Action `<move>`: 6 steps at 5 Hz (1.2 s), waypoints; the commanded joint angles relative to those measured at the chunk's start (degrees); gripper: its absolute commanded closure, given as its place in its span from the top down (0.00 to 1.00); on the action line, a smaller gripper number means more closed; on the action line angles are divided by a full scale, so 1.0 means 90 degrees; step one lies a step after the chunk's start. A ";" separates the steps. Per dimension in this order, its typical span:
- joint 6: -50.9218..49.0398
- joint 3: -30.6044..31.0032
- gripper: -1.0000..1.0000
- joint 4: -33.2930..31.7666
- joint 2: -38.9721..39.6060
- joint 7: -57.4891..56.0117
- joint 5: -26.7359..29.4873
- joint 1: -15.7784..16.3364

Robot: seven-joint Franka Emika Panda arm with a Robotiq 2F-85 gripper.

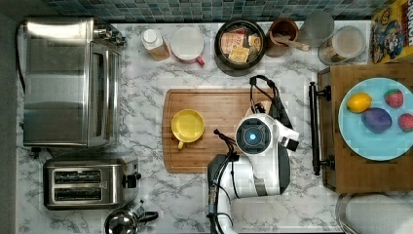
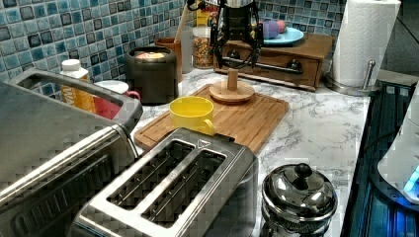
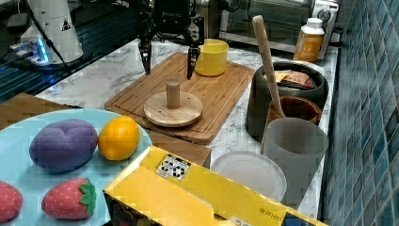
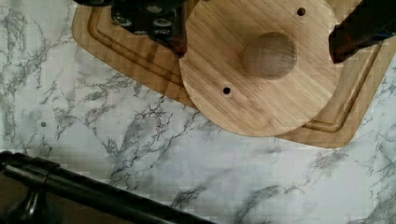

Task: Place the lid on the board.

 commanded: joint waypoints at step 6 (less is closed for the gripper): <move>0.0033 0.0084 1.00 0.0436 -0.0183 -0.0417 0.0007 0.0045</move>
